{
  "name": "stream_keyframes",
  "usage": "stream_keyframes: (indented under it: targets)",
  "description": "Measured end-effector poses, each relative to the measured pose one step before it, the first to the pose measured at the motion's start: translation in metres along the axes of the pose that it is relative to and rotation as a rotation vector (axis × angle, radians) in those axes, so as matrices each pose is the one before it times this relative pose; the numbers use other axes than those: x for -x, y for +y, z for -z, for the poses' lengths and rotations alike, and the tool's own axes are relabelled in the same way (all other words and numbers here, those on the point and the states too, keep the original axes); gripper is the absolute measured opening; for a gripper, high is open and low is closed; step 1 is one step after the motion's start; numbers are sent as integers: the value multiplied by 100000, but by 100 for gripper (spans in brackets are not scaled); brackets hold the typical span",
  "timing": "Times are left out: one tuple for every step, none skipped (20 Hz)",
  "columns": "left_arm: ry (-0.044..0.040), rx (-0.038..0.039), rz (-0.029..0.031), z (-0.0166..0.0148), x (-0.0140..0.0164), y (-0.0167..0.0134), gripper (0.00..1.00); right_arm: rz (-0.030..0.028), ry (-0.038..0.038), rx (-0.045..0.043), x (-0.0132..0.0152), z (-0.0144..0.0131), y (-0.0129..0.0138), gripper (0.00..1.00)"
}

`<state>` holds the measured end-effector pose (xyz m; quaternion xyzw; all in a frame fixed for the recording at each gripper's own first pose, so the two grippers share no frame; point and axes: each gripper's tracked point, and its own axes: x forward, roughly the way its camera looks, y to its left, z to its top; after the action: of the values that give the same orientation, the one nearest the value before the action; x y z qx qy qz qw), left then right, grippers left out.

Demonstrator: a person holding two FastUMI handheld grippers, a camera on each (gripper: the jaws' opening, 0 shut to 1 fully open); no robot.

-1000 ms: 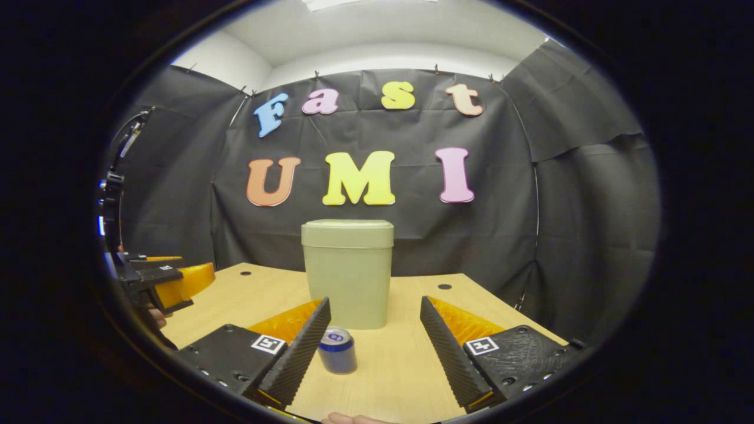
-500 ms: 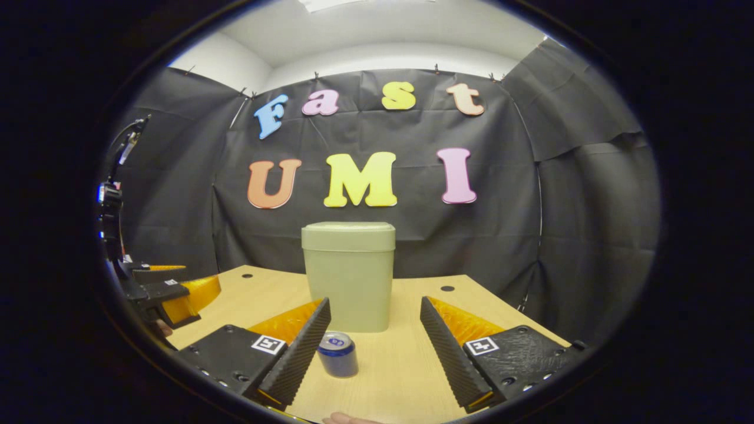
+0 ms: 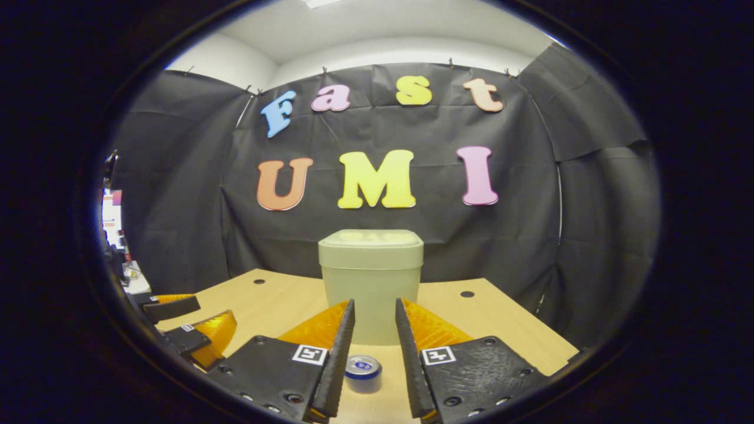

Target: Press the lid of the desktop garbage bin to open it, pick up the crumpled paper on the desktop and throw it into the bin, then pick up the pop can on the desktop and drop it into the bin, and finally close the garbage bin lid.

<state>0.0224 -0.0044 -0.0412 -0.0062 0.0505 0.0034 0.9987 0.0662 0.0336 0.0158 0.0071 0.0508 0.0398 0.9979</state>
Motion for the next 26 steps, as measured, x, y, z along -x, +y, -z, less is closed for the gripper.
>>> stream_keyframes:
  targets:
    - [537,315,-341,89,-231,207,99,-633,980,1601,-694,-404,290,47]
    - [597,239,-489,77,-213,269,99,-1440,383,1722,-729,-605,315,43]
    - [612,183,-741,152,-41,267,99,-680,734,1244,-666,-426,319,47]
    - [638,104,-650,137,-105,171,99,-684,-220,575,-659,-664,106,48]
    - [375,-74,-354,13,-101,113,99,1303,-20,877,-689,-590,-355,43]
    - [114,-25,-287,40,-231,128,99,1380,-440,760,-735,-708,-403,42]
    - [73,51,-100,-57,-72,198,99,1125,-97,-585,-804,-673,-149,41]
    - [-16,52,22,-26,16,23,99,1147,-244,-2180,-557,-532,-740,37]
    - [-9,-55,100,-36,57,32,99,-148,979,-2477,-548,-421,223,33]
    - [-131,-124,182,-44,27,15,99,-1123,453,-1752,-508,-564,266,24]
    - [-77,-169,79,-65,59,86,99,1774,1225,-987,-600,-372,-324,24]
    - [67,-197,-21,-11,-62,94,99,1077,-124,-878,-389,-570,-371,13]
    - [9,-99,-145,6,7,14,99,-367,684,28,-537,-376,6,8]
    - [-27,105,-240,-66,-29,80,99,1032,136,612,-525,-392,-112,6]
    - [99,-90,114,11,70,-2,99,134,-232,192,-1109,-256,24,6]
    - [-21,-78,140,-8,-50,22,99,-525,-169,3,-125,-661,123,2]
    - [-40,-28,-141,-2,-31,172,99,-374,595,-551,-1038,67,236,1]
    - [104,10,-232,-17,-31,144,99,-585,528,-760,-565,-292,77,0]
    - [341,43,-211,29,-104,1,99,-277,802,-1539,-567,-215,129,0]
    - [398,584,-649,102,-54,199,99,-942,1900,-399,-681,-44,277,0]
    - [222,601,-89,-18,5,104,99,-1275,1683,-90,-844,128,531,0]
    - [164,1,313,-56,-42,-88,99,-662,1119,830,-721,-214,348,0]
    - [23,-47,-398,24,-66,325,99,-1,716,1161,-794,-153,147,3]
    - [-105,22,-805,-53,-41,380,99,270,418,2069,-720,-122,193,0]
    - [17,118,-471,-29,0,144,99,-303,1215,-31,-666,336,164,0]
    - [61,242,-107,1,-47,69,99,-471,1955,-34,-621,347,243,0]
